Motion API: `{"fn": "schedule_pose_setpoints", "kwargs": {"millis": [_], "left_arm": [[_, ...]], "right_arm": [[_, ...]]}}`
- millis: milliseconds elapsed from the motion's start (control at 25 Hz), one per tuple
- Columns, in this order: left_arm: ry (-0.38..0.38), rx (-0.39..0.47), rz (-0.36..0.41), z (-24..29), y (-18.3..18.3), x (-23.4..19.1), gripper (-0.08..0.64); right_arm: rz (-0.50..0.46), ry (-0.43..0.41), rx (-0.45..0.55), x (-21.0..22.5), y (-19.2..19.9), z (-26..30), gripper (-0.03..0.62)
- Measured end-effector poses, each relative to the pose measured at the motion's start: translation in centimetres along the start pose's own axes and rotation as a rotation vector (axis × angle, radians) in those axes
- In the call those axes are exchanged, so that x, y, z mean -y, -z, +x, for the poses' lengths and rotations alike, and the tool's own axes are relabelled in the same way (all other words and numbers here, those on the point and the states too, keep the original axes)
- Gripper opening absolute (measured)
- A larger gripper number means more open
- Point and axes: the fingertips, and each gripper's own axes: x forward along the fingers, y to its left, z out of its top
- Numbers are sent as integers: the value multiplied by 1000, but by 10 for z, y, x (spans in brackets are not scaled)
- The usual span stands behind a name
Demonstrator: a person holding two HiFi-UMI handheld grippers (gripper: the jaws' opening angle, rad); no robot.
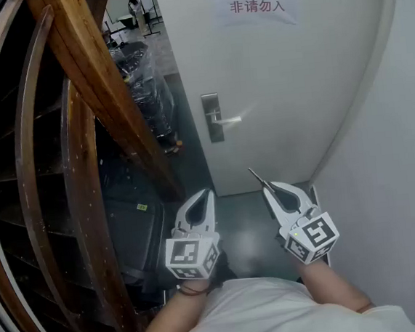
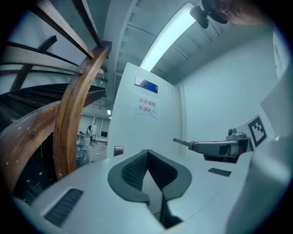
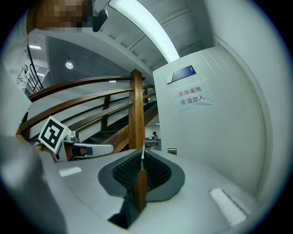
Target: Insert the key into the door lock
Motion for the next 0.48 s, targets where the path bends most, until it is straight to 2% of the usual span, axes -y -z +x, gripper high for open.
{"fn": "schedule_pose_setpoints", "kwargs": {"millis": [480], "left_arm": [[-4,-1,-6,15,1,-17,6]], "right_arm": [[53,-27,13,6,4,20,21]]}}
